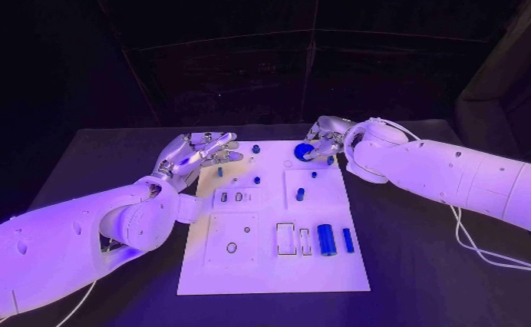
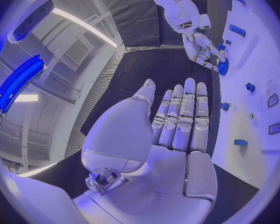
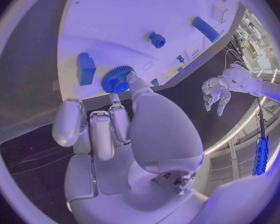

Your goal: Assemble the parts on the task board

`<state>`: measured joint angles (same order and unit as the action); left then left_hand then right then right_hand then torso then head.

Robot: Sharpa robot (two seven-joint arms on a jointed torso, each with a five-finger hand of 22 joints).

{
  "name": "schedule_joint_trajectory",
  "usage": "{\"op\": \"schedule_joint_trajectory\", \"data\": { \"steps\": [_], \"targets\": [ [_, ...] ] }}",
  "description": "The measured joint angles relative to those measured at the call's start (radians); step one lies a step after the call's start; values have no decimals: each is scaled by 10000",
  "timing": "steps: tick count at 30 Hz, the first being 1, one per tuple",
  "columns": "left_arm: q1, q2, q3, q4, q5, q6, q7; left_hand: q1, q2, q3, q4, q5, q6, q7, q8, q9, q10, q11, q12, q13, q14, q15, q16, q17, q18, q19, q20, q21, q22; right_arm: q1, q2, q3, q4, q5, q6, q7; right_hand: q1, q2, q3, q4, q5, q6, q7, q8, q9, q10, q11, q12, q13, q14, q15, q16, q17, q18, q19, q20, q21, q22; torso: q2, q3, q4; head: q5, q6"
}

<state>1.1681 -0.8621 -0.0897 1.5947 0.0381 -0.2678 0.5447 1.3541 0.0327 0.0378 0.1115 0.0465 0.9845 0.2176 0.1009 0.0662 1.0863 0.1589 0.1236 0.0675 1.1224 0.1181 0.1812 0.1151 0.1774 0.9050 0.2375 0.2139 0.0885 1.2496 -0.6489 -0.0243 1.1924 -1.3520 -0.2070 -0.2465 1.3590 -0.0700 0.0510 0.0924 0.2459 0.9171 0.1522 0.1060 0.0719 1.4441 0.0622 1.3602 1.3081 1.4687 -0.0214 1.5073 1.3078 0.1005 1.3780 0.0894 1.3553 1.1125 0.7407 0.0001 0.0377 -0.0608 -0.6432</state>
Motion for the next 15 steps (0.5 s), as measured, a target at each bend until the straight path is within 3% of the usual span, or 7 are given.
{"op": "schedule_joint_trajectory", "data": {
  "steps": [6,12,15],
  "targets": [
    [0,3,-3,-7,0,37,-34,0,0,0,0,0,0,0,-40,0,0,0,0,0,0,0,0,-1,0,0,0,-47,0,17,94,10,-33,-92,-3,-72,247,247,355,-166,77,403,-54,215,47,140,-68,300,-1,0,0,8,0,0,38,-38,63,85,0,3,0,-8,-14],
    [0,4,-4,-10,0,69,-69,0,0,0,0,0,0,0,-39,0,0,0,0,0,0,0,0,-1,0,0,0,-47,-2,24,171,14,-51,-292,-12,-165,261,258,573,-303,-165,876,-162,396,55,214,-142,543,-1,-6,-6,8,-1,0,76,-76,151,196,0,3,1,-17,-33],
    [0,3,-5,-14,0,86,-90,0,0,0,0,0,0,0,-39,0,0,0,0,0,0,0,0,-2,0,0,0,-47,-11,25,194,14,-27,-422,-40,-235,313,256,692,-416,-253,969,-131,501,55,227,-161,578,-1,-37,-42,32,-1,0,108,-109,152,249,0,3,4,-4,-33]
  ]
}}
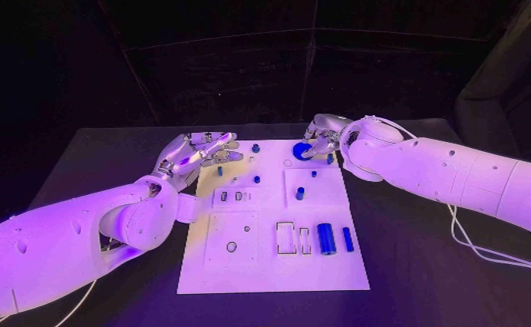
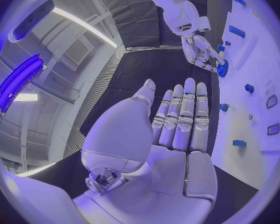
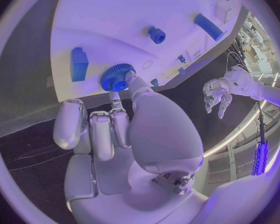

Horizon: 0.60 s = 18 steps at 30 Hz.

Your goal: Assemble the parts on the task board

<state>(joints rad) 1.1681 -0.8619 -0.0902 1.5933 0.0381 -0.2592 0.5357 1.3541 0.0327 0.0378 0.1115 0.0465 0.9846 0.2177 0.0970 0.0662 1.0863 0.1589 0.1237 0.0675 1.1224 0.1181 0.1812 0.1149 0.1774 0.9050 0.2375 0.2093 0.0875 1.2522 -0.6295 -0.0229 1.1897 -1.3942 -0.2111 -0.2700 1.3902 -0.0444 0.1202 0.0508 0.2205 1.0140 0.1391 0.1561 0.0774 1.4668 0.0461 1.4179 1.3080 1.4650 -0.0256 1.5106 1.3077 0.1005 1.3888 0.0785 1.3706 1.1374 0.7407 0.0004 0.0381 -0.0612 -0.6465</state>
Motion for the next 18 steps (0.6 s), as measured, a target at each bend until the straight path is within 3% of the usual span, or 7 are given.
{"op": "schedule_joint_trajectory", "data": {
  "steps": [4,10,12,18],
  "targets": [
    [0,-7,-1,-1,0,19,-27,0,0,0,0,0,0,0,0,0,0,0,0,0,0,0,0,0,0,0,0,0,0,-4,12,-6,85,-200,-155,-83,172,67,362,-196,-367,33,33,33,-1,-20,-125,186,0,16,-123,17,0,1,71,-72,73,127,0,1,0,12,6],
    [0,-12,-3,-19,0,48,-53,0,0,0,0,0,0,0,0,0,0,0,0,0,0,0,0,-1,-1,0,0,0,1,-42,-50,-24,387,-576,-724,-134,262,139,607,-384,-404,33,33,32,-73,-5,-182,382,-1,-14,-162,17,-1,-10,143,-144,156,258,-7,1,1,59,13],
    [0,-26,-3,-27,-1,56,-57,0,0,0,0,0,0,0,0,0,0,0,0,0,0,0,0,-1,0,0,0,0,1,-43,-95,-24,582,-696,-965,-127,275,151,650,-427,-360,33,33,32,-75,-19,-197,382,-1,19,-195,17,-1,-159,143,-143,185,283,-9,2,7,76,18],
    [0,-133,-3,-89,-1,68,-60,0,0,0,0,0,0,0,0,0,0,0,0,0,0,0,0,-1,0,0,0,0,2,-41,-71,-21,1180,-1005,-1497,-35,259,167,718,-495,-282,33,33,31,-88,-20,-197,382,-1,18,-195,17,-2,-157,143,-143,186,295,-11,-2,19,119,56]
  ]
}}
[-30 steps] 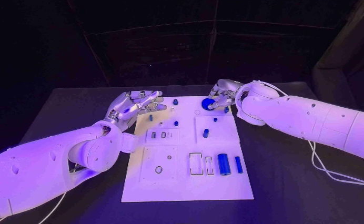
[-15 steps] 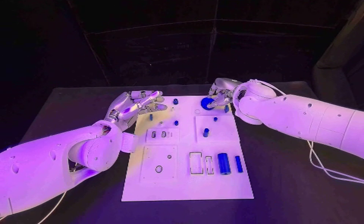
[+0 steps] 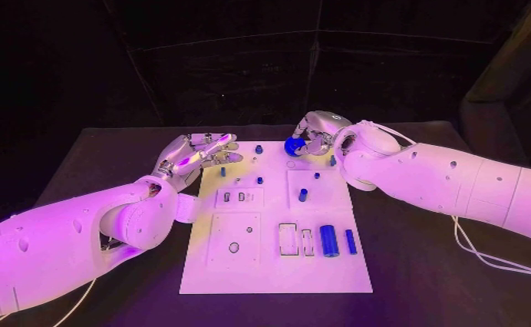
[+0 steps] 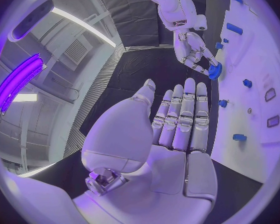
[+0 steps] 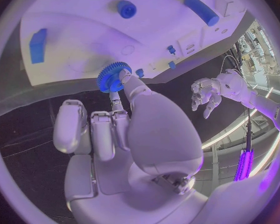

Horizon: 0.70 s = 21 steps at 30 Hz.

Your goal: Assemble the parts on the task board

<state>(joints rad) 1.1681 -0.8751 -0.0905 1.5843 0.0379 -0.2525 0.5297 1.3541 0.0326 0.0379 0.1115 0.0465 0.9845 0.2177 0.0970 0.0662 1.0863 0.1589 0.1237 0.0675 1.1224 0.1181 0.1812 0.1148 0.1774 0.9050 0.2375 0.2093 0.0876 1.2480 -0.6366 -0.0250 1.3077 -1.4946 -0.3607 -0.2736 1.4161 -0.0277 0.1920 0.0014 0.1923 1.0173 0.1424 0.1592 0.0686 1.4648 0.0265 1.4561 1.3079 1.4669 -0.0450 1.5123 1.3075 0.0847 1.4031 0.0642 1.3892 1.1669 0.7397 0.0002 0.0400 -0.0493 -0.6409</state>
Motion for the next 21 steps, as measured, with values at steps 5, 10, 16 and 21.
{"op": "schedule_joint_trajectory", "data": {
  "steps": [5,10,16,21],
  "targets": [
    [1,-127,0,-91,44,0,2,0,0,0,0,0,0,0,0,0,0,0,0,0,0,0,0,0,-1,0,0,0,0,2,362,4,121,-303,-243,51,-119,-4,48,-48,0,0,0,-1,-338,0,0,0,0,0,0,0,0,-1,0,0,0,12,0,-12,12,50,17],
    [5,-194,0,-143,184,-2,8,0,0,0,0,0,0,0,0,0,0,0,0,0,0,0,0,0,0,0,0,0,1,5,902,5,-87,-545,-296,102,-273,-61,95,-14,-4,0,0,-3,-338,0,1,-1,-1,0,1,0,-1,1,0,0,0,35,2,-18,16,128,-4],
    [7,-206,0,-167,349,-3,13,0,0,0,0,0,0,0,0,0,0,0,0,0,0,0,0,8,-1,0,0,0,2,-15,1584,0,-492,-747,-195,162,-376,-86,243,59,-64,0,0,-110,-338,0,1,-1,-1,0,1,0,-1,1,-1,0,0,36,13,-18,17,187,-43],
    [8,-191,0,-175,433,-3,13,0,0,0,0,0,0,0,0,0,0,0,0,0,0,0,0,8,0,0,0,0,2,-103,1996,-17,-842,-849,20,206,-484,-90,243,60,-67,0,0,-124,-338,0,1,-1,-1,0,2,0,-1,3,-1,0,0,35,15,-12,17,203,-65]
  ]
}}
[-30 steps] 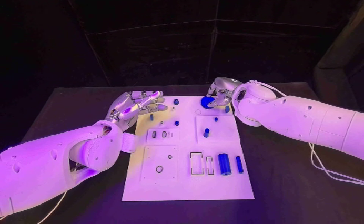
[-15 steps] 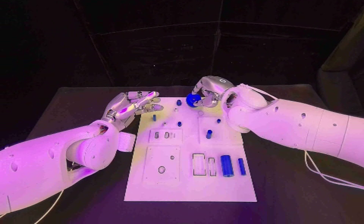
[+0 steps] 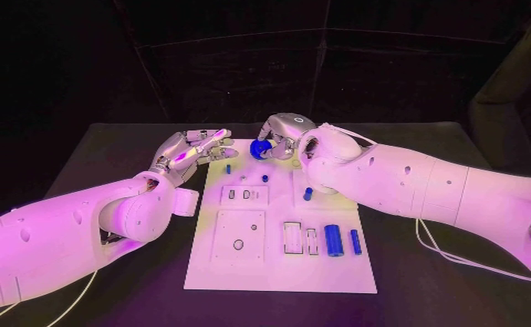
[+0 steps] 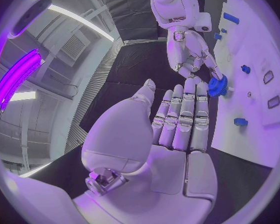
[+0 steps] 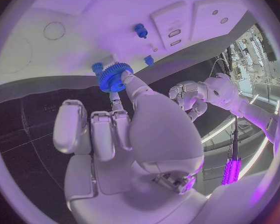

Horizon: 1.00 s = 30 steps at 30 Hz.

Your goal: Assemble the parts on the task board

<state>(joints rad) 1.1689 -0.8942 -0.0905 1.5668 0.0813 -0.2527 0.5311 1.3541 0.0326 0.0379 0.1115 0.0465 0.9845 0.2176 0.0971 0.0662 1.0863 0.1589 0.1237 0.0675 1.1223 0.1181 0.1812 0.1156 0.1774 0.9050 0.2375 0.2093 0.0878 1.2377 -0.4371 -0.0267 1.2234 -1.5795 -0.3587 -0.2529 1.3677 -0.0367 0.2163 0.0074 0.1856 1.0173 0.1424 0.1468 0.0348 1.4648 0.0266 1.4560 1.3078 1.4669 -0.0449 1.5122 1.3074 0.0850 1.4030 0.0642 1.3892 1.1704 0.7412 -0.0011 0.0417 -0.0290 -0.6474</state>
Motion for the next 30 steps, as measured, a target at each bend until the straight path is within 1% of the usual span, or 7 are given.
{"op": "schedule_joint_trajectory", "data": {
  "steps": [13,22,23,24,26,28,30],
  "targets": [
    [1,41,0,-5,85,1,0,0,0,1,-56,0,0,0,0,0,0,0,0,0,0,0,-39,-1,0,35,-35,0,-12,-68,349,-6,-390,-81,707,40,-105,-73,99,36,-51,1,0,-111,1,0,1,0,0,0,1,0,0,0,0,0,0,25,1,23,-34,36,-49],
    [3,44,0,-13,102,1,-1,0,0,1,-56,0,0,0,0,0,0,0,0,0,0,0,-39,-2,1,36,-35,0,-11,-59,400,14,-460,-137,938,21,-380,-250,218,20,-149,60,-19,-466,37,16,132,-273,-1,-4,78,0,-1,0,8,9,0,10,-2,29,-42,15,-36],
    [3,44,0,-13,104,1,-2,0,0,1,-56,0,0,0,0,0,0,0,0,0,0,0,-39,-2,0,35,-35,0,-11,-58,402,14,-466,-143,942,20,-446,-315,223,23,-208,-10,-20,-555,308,3,196,-290,-1,-2,151,0,-1,-1,27,77,0,7,-2,29,-42,14,-42],
    [3,44,0,-14,105,1,-2,0,0,1,-56,0,0,0,0,0,0,0,0,0,0,0,-39,-2,0,35,-35,0,-11,-58,406,14,-472,-147,947,20,-491,-355,235,33,-254,-138,8,-607,385,19,237,-315,-1,-2,182,0,-1,-1,-4,108,0,7,-2,29,-42,14,-51],
    [3,44,0,-15,107,1,-2,0,0,1,-56,0,0,0,0,0,0,0,0,0,0,0,-39,-2,0,35,-35,0,-11,-62,421,7,-492,-155,968,18,-757,-349,71,88,-778,-492,77,-752,394,6,296,-352,-1,0,223,0,-1,0,-7,149,0,-8,-2,29,-42,12,-53],
    [3,45,0,-18,109,1,-3,0,0,1,-56,0,0,0,0,0,0,0,0,0,0,0,-39,-3,0,35,-35,0,-11,-81,435,-10,-509,-161,988,10,-955,-515,-181,179,-1250,-912,143,-862,305,6,340,-399,-1,-19,272,0,-1,-2,-20,200,0,-8,-2,29,-42,12,-56],
    [3,49,0,-21,111,1,-4,0,0,1,-56,0,0,0,0,0,0,0,0,0,0,0,-39,-3,0,35,-35,0,-10,-104,448,-15,-518,-166,995,1,-1140,-700,-485,348,-1329,-2015,229,-883,227,28,425,-485,-1,-12,348,0,-1,0,-33,235,0,-8,-2,28,-42,11,-56]
  ]
}}
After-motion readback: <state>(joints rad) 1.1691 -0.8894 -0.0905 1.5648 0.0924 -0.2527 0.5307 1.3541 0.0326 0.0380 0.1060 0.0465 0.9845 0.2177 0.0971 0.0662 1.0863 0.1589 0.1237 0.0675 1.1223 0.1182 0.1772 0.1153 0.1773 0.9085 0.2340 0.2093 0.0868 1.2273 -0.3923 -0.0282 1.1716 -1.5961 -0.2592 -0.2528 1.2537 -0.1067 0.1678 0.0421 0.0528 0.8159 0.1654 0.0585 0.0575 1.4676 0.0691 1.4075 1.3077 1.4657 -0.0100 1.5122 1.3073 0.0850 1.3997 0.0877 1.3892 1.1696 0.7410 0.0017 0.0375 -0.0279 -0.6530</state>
